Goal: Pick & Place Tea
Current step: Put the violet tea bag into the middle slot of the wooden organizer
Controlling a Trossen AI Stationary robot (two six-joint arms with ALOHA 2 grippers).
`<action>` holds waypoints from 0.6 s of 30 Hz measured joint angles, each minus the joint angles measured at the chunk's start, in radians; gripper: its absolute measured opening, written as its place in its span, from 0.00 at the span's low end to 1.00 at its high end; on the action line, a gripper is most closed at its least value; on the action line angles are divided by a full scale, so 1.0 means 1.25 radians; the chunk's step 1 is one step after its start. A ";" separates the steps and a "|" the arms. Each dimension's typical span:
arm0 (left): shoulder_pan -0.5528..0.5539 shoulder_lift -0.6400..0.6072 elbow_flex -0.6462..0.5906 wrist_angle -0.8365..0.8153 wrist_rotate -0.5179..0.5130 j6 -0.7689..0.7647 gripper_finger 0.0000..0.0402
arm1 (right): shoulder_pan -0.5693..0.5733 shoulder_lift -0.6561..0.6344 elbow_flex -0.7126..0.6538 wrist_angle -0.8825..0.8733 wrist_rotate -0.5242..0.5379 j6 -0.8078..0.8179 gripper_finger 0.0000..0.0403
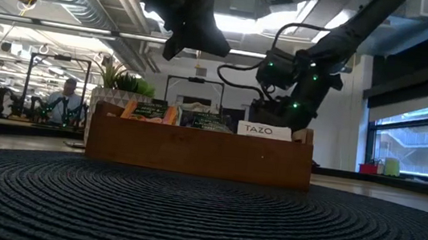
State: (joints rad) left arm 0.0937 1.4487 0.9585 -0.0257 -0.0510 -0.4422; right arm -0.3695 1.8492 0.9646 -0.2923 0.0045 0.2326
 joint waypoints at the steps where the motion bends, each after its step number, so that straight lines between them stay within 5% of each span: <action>1: 0.000 0.000 0.000 0.000 0.000 0.000 0.10 | 0.000 0.000 0.000 -0.001 0.002 -0.013 0.16; 10: 0.000 0.000 0.000 0.000 0.000 0.000 0.11 | 0.000 0.001 -0.001 -0.003 0.007 -0.024 0.01; 18: 0.000 0.000 0.000 0.000 0.000 0.000 0.10 | -0.001 0.002 -0.003 0.006 -0.024 0.015 0.11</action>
State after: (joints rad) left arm 0.0937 1.4489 0.9581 -0.0257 -0.0513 -0.4419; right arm -0.3706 1.8515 0.9611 -0.2845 -0.0255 0.2511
